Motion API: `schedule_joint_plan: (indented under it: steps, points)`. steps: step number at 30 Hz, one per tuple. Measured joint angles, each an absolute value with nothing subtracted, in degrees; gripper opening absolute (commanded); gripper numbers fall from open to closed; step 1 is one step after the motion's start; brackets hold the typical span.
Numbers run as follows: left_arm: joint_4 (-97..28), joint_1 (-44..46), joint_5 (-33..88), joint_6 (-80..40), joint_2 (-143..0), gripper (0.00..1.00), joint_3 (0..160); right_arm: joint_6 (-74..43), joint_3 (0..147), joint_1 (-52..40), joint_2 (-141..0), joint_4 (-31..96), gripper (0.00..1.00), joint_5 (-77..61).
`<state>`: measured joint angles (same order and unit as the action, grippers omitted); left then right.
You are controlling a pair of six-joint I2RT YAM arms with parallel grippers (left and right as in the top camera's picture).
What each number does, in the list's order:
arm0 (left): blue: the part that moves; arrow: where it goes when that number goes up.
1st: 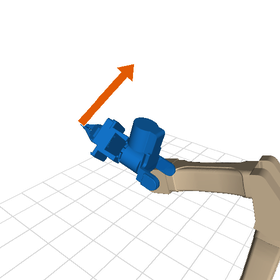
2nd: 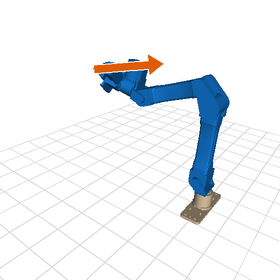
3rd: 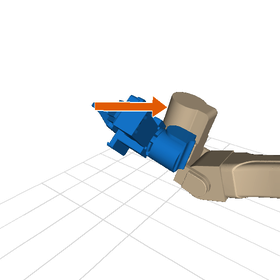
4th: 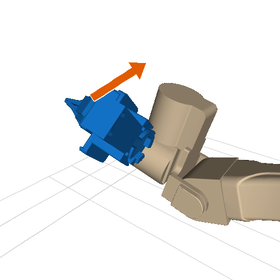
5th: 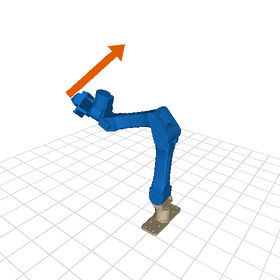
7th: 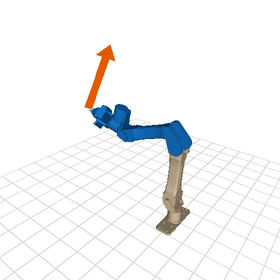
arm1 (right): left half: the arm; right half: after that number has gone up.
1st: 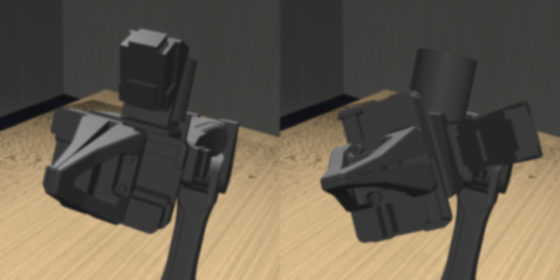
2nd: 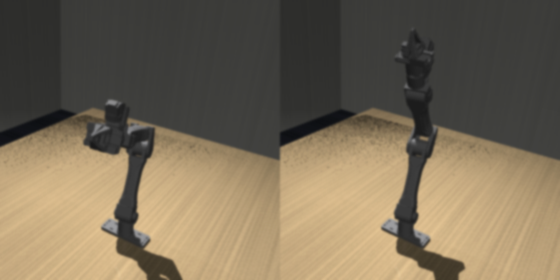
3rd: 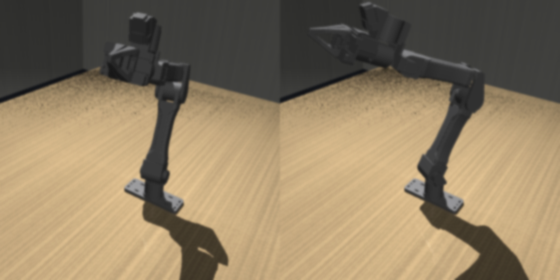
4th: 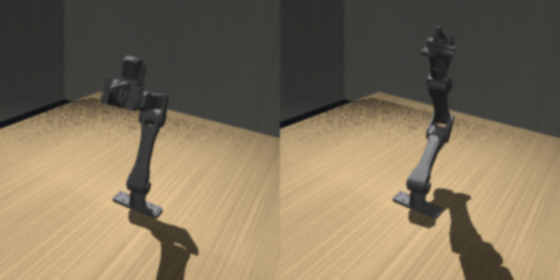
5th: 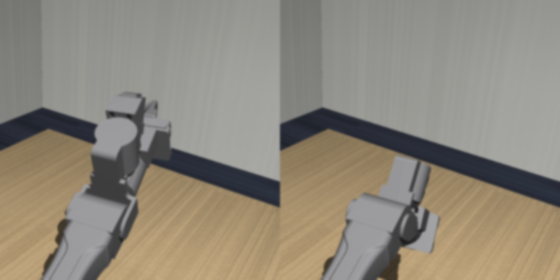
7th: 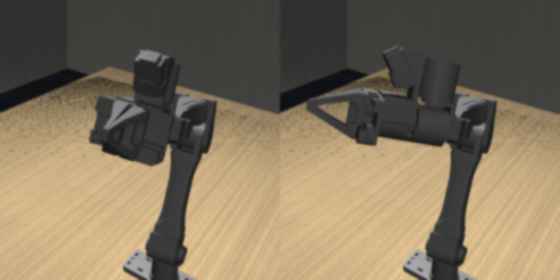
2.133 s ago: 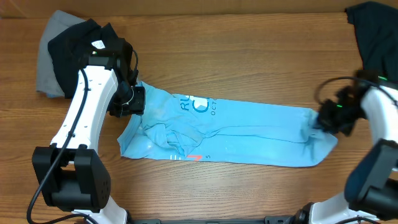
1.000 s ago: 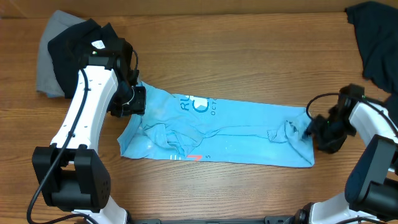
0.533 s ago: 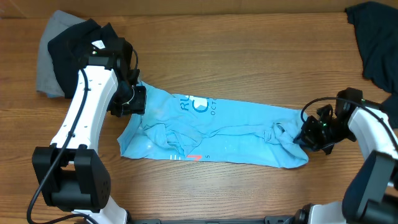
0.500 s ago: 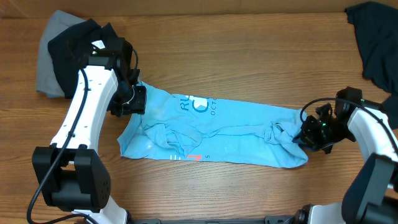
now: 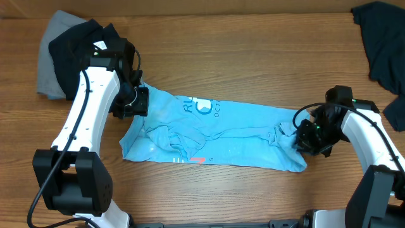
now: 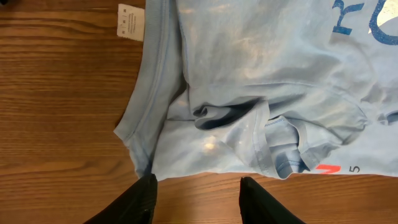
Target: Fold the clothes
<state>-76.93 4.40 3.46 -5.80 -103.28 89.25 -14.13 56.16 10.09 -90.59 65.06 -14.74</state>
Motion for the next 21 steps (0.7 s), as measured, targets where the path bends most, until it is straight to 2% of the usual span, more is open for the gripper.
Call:
schedule_joint_plan:
  steps: [1, 2, 3, 4, 6, 7, 9, 11, 14, 16, 18, 20, 21]
  points:
    - [-76.93, 4.4, 3.46, -5.8, -103.28, 0.45, 89.25, -14.61, 56.16, 10.09, -90.59, 64.9, 0.23, -13.91]
    - [-76.93, 4.4, 3.46, -5.8, -103.28, 0.45, 89.25, -15.35, 56.16, 10.09, -90.59, 64.73, 0.41, -12.91]
    - [-76.93, 4.4, 3.46, -5.8, -103.28, 0.45, 89.25, -16.05, 56.16, 10.11, -90.59, 64.51, 0.49, -11.55]
    - [-76.93, 4.4, 3.46, -5.8, -103.28, 0.46, 89.25, -16.53, 56.16, 10.15, -90.56, 64.25, 0.5, -10.11]
    - [-76.88, 4.4, 3.46, -5.8, -103.28, 0.46, 89.25, -17.61, 56.16, 10.17, -90.56, 63.46, 0.49, -7.88]
    - [-76.88, 4.4, 3.46, -5.8, -103.28, 0.46, 89.25, -17.96, 56.14, 10.26, -90.56, 62.76, 0.46, -7.18]
    - [-76.84, 4.4, 3.46, -5.8, -103.28, 0.46, 89.25, -17.69, 56.14, 10.44, -90.56, 60.95, 0.34, -6.87]
    - [-76.73, 4.4, 3.46, -5.8, -103.28, 0.45, 89.25, -17.58, 56.14, 10.48, -90.56, 59.35, 0.32, -6.9]
    - [-76.71, 4.4, 3.68, -5.8, -103.28, 0.45, 89.25, -17.17, 56.14, 10.48, -90.59, 58.28, 0.11, -6.61]
    - [-76.71, 4.4, 3.73, -5.8, -103.28, 0.45, 89.25, -17.04, 56.12, 10.48, -90.56, 58.78, 0.05, -6.61]
    - [-76.71, 4.4, 3.88, -5.8, -103.28, 0.45, 89.25, -16.99, 56.12, 10.48, -90.59, 60.16, 0.06, -6.57]
    - [-76.69, 4.4, 3.9, -5.8, -103.28, 0.45, 89.25, -17.67, 56.12, 10.48, -90.56, 61.56, 0.3, -5.23]
    - [-76.66, 4.4, 3.92, -5.8, -103.28, 0.46, 89.25, -18.37, 56.1, 10.48, -90.56, 61.8, 0.33, -3.99]
